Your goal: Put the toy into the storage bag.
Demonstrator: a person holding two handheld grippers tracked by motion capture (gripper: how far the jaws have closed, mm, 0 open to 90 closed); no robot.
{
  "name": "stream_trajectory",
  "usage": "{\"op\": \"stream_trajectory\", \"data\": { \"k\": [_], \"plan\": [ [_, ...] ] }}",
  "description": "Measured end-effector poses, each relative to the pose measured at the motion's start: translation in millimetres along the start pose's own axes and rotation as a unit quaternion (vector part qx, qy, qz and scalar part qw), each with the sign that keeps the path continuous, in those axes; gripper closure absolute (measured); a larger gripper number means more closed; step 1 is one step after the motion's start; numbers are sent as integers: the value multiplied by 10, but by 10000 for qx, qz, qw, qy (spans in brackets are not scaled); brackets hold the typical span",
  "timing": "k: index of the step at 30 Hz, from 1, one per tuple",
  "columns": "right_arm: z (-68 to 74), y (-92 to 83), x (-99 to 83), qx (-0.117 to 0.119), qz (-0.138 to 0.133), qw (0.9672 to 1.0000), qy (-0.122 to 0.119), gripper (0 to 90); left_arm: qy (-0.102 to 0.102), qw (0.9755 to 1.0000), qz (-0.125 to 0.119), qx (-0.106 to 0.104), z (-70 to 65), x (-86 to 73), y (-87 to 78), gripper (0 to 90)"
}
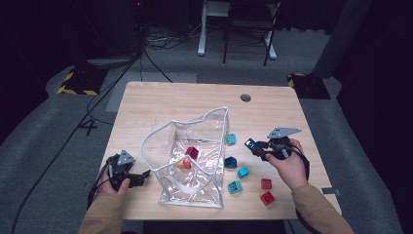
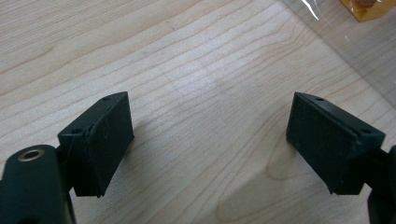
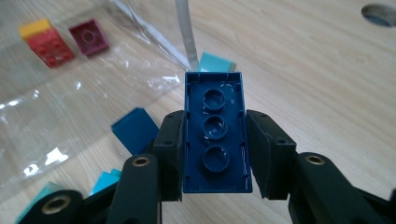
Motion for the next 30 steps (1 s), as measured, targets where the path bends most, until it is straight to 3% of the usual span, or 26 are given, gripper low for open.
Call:
{"op": "stream_trajectory", "data": {
  "k": [17, 30],
  "plan": [
    [285, -398, 481, 147, -473, 9981, -362, 593, -1, 10000, -1, 0, 0, 0, 0, 151],
    [498, -519, 828, 332, -772, 9948, -573, 593, 1, 10000, -1, 1, 0, 0, 0, 151]
  ]
}}
Point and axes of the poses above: each handheld gripper's, and its own axes: y roughly forward along the jaws, x roughly out of its top, z roughly to its left, the point moved 2 cm from there along y, roughly forward along the jaws, and after that the axes turned 14 degrees about x, right-handed, at the moved point
